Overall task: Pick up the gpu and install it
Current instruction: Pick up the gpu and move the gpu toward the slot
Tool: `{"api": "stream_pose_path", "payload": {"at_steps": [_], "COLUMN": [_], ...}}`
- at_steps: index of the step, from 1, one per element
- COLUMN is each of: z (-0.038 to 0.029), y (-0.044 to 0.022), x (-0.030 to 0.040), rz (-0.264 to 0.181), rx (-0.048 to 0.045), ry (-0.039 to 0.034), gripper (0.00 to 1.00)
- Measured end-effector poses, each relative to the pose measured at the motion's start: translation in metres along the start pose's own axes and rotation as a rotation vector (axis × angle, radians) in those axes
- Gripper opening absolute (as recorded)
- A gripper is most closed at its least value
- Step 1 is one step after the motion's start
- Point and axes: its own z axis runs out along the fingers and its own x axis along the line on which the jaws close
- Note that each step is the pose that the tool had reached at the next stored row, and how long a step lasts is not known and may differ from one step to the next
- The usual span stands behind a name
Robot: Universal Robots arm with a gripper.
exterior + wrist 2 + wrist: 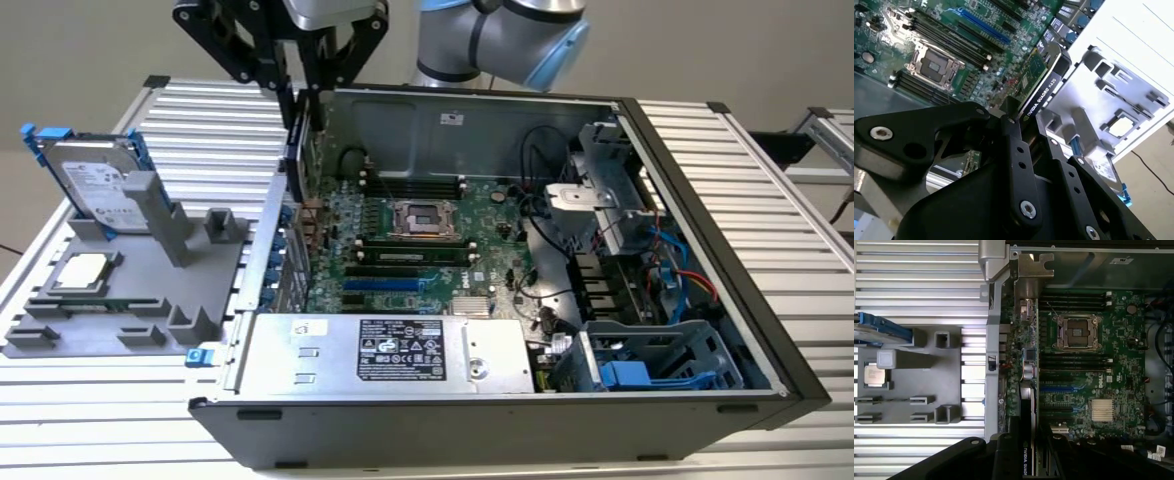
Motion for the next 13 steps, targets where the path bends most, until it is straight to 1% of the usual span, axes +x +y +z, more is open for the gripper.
{"api": "stream_pose_path", "payload": {"at_steps": [13], "z": [0.0002], "y": [0.0001], "x": [-0.0129], "rz": [0.000], "rx": [0.0000], "ry": [-0.0001], "gripper": [0.00]}}
